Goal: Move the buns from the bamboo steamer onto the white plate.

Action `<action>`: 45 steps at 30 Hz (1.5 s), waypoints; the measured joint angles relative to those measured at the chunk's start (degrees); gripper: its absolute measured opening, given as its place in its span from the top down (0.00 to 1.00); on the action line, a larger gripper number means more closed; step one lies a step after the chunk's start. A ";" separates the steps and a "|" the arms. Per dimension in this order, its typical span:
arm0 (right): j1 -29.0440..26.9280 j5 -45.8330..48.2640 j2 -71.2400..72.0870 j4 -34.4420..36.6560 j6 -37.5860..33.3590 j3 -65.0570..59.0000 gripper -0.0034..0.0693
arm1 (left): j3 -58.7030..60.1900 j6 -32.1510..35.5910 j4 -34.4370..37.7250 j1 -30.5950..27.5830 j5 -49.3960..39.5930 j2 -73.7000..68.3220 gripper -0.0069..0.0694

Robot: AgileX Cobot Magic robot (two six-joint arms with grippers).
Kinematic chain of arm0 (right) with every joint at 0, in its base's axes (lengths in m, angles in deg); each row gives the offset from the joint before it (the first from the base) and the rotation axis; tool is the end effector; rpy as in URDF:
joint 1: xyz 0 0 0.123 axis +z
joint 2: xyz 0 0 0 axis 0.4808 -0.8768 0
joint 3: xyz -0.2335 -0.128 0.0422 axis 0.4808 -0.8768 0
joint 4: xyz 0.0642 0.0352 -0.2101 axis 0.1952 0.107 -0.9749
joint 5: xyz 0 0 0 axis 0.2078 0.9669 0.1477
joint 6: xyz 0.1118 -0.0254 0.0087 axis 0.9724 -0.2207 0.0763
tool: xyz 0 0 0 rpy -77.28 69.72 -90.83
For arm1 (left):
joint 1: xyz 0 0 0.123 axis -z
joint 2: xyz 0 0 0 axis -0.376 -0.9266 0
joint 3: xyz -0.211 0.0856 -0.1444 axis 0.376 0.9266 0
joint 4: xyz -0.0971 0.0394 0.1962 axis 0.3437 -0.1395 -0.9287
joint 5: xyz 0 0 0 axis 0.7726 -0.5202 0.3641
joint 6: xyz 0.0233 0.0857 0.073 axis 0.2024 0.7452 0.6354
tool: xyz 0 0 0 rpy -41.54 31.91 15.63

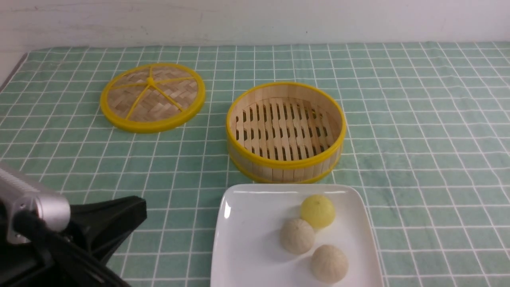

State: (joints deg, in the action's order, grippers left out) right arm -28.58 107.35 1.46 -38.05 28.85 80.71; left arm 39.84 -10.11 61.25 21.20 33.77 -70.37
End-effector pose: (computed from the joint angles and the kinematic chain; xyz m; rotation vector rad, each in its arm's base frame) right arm 0.0604 0.0029 0.1676 0.0430 1.8770 0.0694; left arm 0.0933 -0.0734 0.2894 0.4444 1.8231 -0.5865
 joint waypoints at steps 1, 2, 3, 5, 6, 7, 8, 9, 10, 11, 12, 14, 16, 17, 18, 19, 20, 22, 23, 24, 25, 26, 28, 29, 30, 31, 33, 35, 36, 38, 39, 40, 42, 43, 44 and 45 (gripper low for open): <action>0.00 0.00 0.00 0.00 0.00 0.00 0.74 | 0.77 1.90 0.85 -2.50 0.00 1.03 0.85; 0.00 0.00 0.00 0.00 0.00 0.00 0.74 | 2.23 4.10 1.81 -4.95 0.07 2.41 0.85; 0.00 0.00 0.00 0.00 0.00 0.00 0.74 | 2.53 4.50 1.93 -6.01 0.18 2.68 0.85; 0.00 0.00 0.00 0.00 0.00 0.00 0.74 | 5.79 7.72 2.53 -10.47 0.59 5.64 0.85; 0.00 0.00 0.00 0.00 0.00 0.00 0.74 | 8.83 9.59 2.74 -15.09 1.19 8.45 0.84; 0.00 0.00 0.00 0.00 0.00 0.00 0.74 | 9.73 9.76 2.74 -15.66 1.28 8.88 0.84; 0.00 0.00 0.00 0.00 0.00 0.00 0.73 | 13.27 10.56 2.84 -20.58 1.81 13.09 0.84; 0.00 0.00 0.00 0.00 0.00 0.00 0.73 | 15.00 10.70 2.90 -22.12 2.00 14.54 0.84; 0.00 0.00 0.00 0.00 0.00 0.00 0.73 | 17.10 10.84 2.90 -24.99 2.32 17.39 0.84; 0.00 0.00 0.00 0.00 0.00 0.00 0.73 | 17.91 10.89 2.90 -25.44 2.40 18.31 0.84; 0.00 0.00 0.00 0.00 0.00 0.00 0.72 | 21.02 10.89 2.90 -29.16 2.58 21.80 0.84; 0.00 0.00 0.00 0.00 0.00 0.00 0.72 | 24.33 10.91 3.52 -32.08 2.65 25.36 0.84; 0.00 0.00 0.00 0.00 0.00 0.00 0.72 | 27.06 11.03 5.11 -35.34 2.20 28.74 0.83; 0.00 0.00 0.00 0.00 0.00 0.00 0.72 | 27.22 11.03 5.43 -35.91 2.13 28.97 0.83; 0.00 0.00 0.00 0.00 0.00 0.00 0.71 | 27.76 11.07 6.59 -37.65 1.33 29.91 0.83; 0.00 0.00 0.00 0.00 0.00 0.00 0.71 | 27.80 11.14 7.09 -38.48 0.64 30.16 0.83; 0.00 0.00 0.00 0.00 0.00 0.00 0.71 | 27.80 11.14 7.59 -39.35 -0.58 30.30 0.83; 0.00 0.00 0.00 0.00 0.00 0.00 0.71 | 27.80 11.34 7.89 -40.77 -2.82 30.37 0.82; 0.00 0.00 0.00 0.00 0.00 0.00 0.71 | 27.82 11.45 7.94 -41.35 -3.47 30.37 0.82; 0.00 0.00 0.00 0.00 0.00 0.00 0.70 | 27.82 11.51 7.94 -41.81 -3.52 30.37 0.82; 0.00 0.00 0.00 0.00 0.00 0.00 0.70 | 27.82 11.51 7.94 -42.03 -3.59 30.37 0.82; 0.00 0.00 0.00 0.00 0.00 0.00 0.70 | 27.82 11.51 7.94 -42.08 -3.59 30.37 0.82; 0.00 0.00 0.00 0.00 0.00 0.00 0.70 | 27.82 11.56 7.94 -42.10 -3.65 30.42 0.81; 0.00 0.00 0.00 0.00 0.00 0.00 0.70 | 27.82 11.56 7.94 -42.10 -3.65 30.42 0.81; 0.00 0.00 0.00 0.00 0.00 0.00 0.69 | 27.82 11.56 7.94 -42.10 -3.65 30.42 0.81; 0.00 0.00 0.00 0.00 0.00 0.00 0.69 | 27.82 11.56 7.94 -42.10 -3.65 30.42 0.81; 0.00 0.00 0.00 0.00 0.00 0.00 0.68 | 27.77 11.56 7.94 -42.10 -3.66 30.42 0.81; 0.00 0.00 0.00 0.00 0.00 0.00 0.68 | 27.77 11.56 7.94 -42.10 -3.71 30.42 0.80; 0.00 0.00 0.00 0.00 0.00 0.00 0.68 | 27.77 11.56 7.94 -42.10 -3.71 30.42 0.80; 0.00 0.00 0.00 0.00 0.00 0.00 0.67 | 27.77 11.56 7.94 -42.10 -3.77 30.42 0.80; 0.00 0.00 0.00 0.00 0.00 0.00 0.67 | 27.77 11.56 7.94 -42.10 -3.77 30.42 0.80; 0.00 0.00 0.00 0.00 0.00 0.00 0.67 | 27.77 11.56 7.94 -42.10 -3.82 30.42 0.80; 0.00 0.00 0.00 0.00 0.00 0.00 0.67 | 27.77 11.56 7.87 -42.10 -3.82 30.42 0.80; 0.00 0.00 0.00 0.00 0.00 0.00 0.67 | 27.77 11.56 7.87 -42.10 -3.82 30.42 0.80; 0.00 0.00 0.00 0.00 0.00 0.00 0.66 | 27.77 11.56 7.87 -42.10 -3.87 30.42 0.80; 0.00 0.00 0.00 0.00 0.00 0.00 0.66 | 27.77 11.56 7.87 -42.10 -3.87 30.42 0.80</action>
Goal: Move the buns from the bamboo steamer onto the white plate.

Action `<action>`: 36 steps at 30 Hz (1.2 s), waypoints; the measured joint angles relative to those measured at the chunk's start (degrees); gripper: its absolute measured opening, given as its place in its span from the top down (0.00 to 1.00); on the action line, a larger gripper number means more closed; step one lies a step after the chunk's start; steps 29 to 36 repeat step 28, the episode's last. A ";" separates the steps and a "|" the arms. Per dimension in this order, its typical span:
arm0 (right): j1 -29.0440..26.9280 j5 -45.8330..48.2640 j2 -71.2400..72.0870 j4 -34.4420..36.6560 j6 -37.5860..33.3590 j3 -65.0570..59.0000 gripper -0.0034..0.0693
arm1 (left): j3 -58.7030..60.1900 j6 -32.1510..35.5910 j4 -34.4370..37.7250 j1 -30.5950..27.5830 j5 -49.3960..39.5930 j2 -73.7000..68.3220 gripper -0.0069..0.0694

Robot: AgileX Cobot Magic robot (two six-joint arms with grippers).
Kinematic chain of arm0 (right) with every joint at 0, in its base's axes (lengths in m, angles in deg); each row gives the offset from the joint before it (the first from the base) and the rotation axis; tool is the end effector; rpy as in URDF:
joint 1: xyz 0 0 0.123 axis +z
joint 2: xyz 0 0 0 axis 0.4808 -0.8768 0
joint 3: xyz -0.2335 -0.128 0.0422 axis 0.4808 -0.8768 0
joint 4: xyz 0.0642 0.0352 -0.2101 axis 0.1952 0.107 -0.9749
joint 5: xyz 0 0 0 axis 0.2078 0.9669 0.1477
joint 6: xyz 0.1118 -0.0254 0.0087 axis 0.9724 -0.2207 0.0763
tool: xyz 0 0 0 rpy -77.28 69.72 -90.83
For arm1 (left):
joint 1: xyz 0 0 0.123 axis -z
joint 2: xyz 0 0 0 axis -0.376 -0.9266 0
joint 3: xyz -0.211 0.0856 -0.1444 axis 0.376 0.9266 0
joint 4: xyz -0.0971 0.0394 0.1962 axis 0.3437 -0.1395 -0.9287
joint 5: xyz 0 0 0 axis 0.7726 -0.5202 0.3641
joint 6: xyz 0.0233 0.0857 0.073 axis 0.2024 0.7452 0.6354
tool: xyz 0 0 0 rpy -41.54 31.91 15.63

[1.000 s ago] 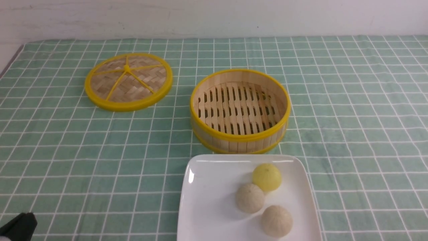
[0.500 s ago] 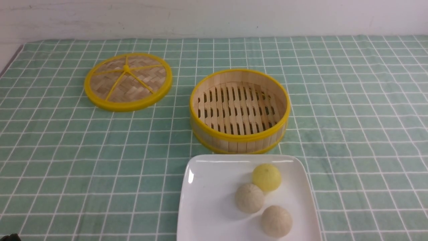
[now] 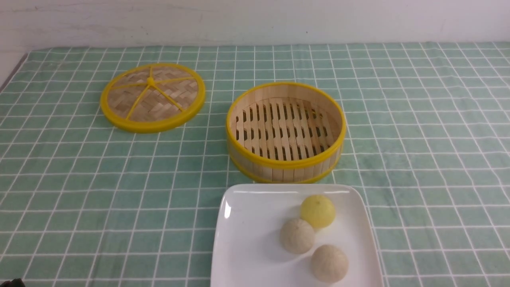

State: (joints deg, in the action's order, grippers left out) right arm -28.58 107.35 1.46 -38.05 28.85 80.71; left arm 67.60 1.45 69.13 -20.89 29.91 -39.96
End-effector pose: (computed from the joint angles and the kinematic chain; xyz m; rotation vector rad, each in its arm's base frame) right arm 0.0604 0.0029 0.1676 0.0430 1.8770 0.0694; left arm 0.0613 0.0059 0.1658 -0.1549 1.8599 -0.0534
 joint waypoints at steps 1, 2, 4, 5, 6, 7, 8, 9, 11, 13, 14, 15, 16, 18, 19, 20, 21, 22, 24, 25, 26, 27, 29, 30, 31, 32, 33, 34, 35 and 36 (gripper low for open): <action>0.00 0.00 0.00 0.00 0.00 0.00 0.66 | 0.00 0.00 0.00 0.00 0.00 0.00 0.80; 0.00 0.00 0.00 0.00 0.00 0.00 0.66 | 0.00 0.00 0.00 0.00 0.00 0.00 0.80; 0.00 0.00 0.00 0.00 0.00 0.00 0.65 | 0.00 0.00 -0.04 0.00 0.00 0.00 0.80; 0.00 0.00 0.00 0.00 0.00 0.00 0.65 | 0.00 0.00 -0.04 0.00 0.00 0.00 0.80; 0.00 0.00 0.00 0.00 0.00 0.00 0.65 | 0.00 0.00 -0.04 0.00 0.00 0.00 0.79; 0.00 0.00 0.00 0.00 0.00 0.00 0.65 | 0.00 0.00 -0.04 0.00 0.00 0.00 0.79; 0.00 0.00 0.00 0.00 0.00 0.00 0.64 | 0.00 0.00 -0.04 0.00 0.00 0.00 0.79; 0.00 0.00 0.00 0.00 0.00 0.00 0.64 | 0.00 0.00 -0.04 0.00 0.00 0.00 0.79; 0.00 0.00 0.00 0.00 0.00 0.00 0.64 | 0.00 0.00 -0.04 0.00 0.00 0.00 0.79; 0.00 0.00 0.00 0.00 0.00 0.00 0.64 | 0.00 0.00 -0.06 0.00 0.00 0.00 0.79; 0.00 0.00 0.00 0.00 0.00 0.00 0.63 | 0.00 0.00 -0.06 0.00 0.00 0.00 0.79; 0.00 0.00 0.00 0.00 0.00 0.00 0.63 | 0.00 0.00 -0.06 0.00 -0.02 0.00 0.78; 0.00 0.00 0.00 0.00 0.00 0.00 0.63 | 0.00 0.00 -0.06 0.00 -0.02 0.00 0.78; 0.00 0.00 0.00 0.00 0.00 0.00 0.63 | 0.00 0.00 -0.06 0.00 -0.02 0.00 0.78; 0.00 0.00 0.00 0.00 0.00 0.00 0.63 | 0.00 0.00 -0.06 0.00 -0.02 0.00 0.78; 0.00 0.00 0.00 0.00 0.00 0.00 0.63 | 0.00 -0.05 -0.06 0.00 -0.02 0.00 0.78; 0.00 0.00 0.00 0.00 0.00 0.00 0.63 | 0.00 -0.05 -0.06 0.00 -0.02 0.00 0.78; 0.00 0.00 0.00 0.00 0.00 0.00 0.63 | 0.00 -0.05 -0.11 0.00 -0.02 0.00 0.78; 0.00 0.00 0.00 0.00 0.00 0.00 0.63 | 0.00 -0.05 -0.11 0.00 -0.02 0.00 0.78; 0.00 0.00 0.00 0.00 0.00 0.00 0.63 | 0.00 -0.05 -0.11 0.00 -0.02 0.00 0.78; 0.00 0.00 0.00 0.00 0.00 0.00 0.63 | 0.00 -0.05 -0.11 0.00 -0.02 0.00 0.78; 0.00 0.00 0.00 0.00 0.00 0.00 0.63 | 0.00 -0.05 -0.11 0.00 -0.02 0.00 0.78; 0.00 0.00 0.00 0.00 0.00 0.00 0.63 | 0.00 -0.05 -0.11 0.00 -0.02 0.00 0.78; 0.00 0.00 0.00 0.00 0.00 0.00 0.63 | 0.00 -0.05 -0.11 0.00 -0.02 0.00 0.78; 0.00 0.00 0.00 0.00 0.00 0.00 0.63 | 0.00 -0.05 -0.11 0.00 -0.02 0.00 0.78; 0.00 0.00 0.00 0.00 0.00 0.00 0.63 | 0.00 -0.05 -0.11 0.00 -0.02 0.00 0.78; 0.00 0.00 0.00 0.00 0.00 0.00 0.63 | 0.00 -0.05 -0.11 0.00 -0.02 0.00 0.78; 0.00 0.00 0.00 0.00 0.00 0.00 0.63 | 0.00 -0.05 -0.11 0.00 -0.02 0.00 0.78; 0.00 0.00 0.00 0.00 0.00 0.00 0.63 | 0.00 -0.05 -0.11 0.00 -0.02 0.00 0.78; 0.00 0.00 0.00 0.00 0.00 0.00 0.63 | 0.00 -0.05 -0.11 0.00 -0.02 0.00 0.78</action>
